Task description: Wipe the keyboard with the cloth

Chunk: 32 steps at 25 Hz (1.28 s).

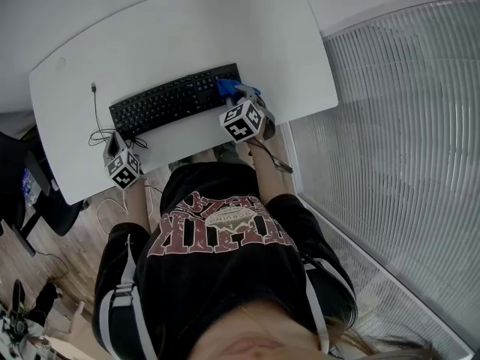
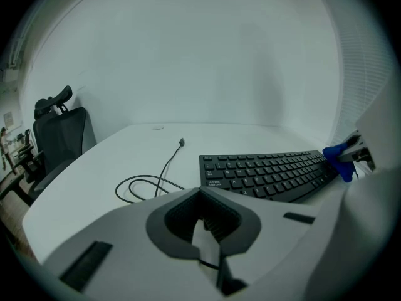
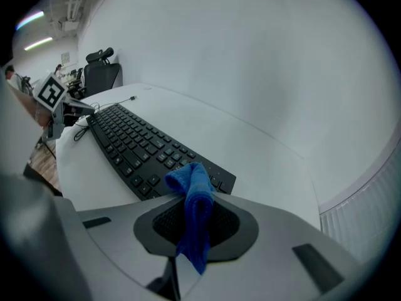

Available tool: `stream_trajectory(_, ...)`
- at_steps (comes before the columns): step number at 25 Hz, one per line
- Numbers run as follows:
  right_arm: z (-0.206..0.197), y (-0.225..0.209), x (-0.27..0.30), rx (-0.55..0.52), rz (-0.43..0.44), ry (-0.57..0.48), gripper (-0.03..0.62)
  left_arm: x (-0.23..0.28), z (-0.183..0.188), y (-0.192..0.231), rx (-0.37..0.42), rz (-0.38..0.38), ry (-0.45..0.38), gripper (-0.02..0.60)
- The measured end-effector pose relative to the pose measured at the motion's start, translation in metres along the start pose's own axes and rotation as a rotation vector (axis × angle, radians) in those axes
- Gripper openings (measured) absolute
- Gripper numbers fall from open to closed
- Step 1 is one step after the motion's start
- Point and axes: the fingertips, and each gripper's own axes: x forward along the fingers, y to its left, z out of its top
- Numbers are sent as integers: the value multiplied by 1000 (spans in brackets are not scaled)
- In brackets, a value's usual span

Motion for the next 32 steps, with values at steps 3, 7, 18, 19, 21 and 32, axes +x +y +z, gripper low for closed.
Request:
stream_trajectory(3, 18, 3, -3, 47, 21, -59, 64, 1, -1, 0, -9, -9, -8, 29)
stream_trajectory(7, 49, 18, -8, 54, 55, -120, 64, 0, 2, 2, -7, -35, -8, 29)
stream_trajectory(18, 120, 98, -15, -83, 189, -257, 64, -7, 2, -2, 48, -109, 2, 29)
stream_trajectory(19, 127, 107, -15, -101, 204, -267, 64, -9, 1, -1, 52, -113, 3, 29)
stream_trajectory(21, 137, 125, -14, -137, 232, -283, 64, -12, -2, 1, 60, -123, 4, 29)
stream_trajectory(32, 175, 216, -10, -305, 359, -334, 64, -19, -9, 0, 99, -218, 16, 29)
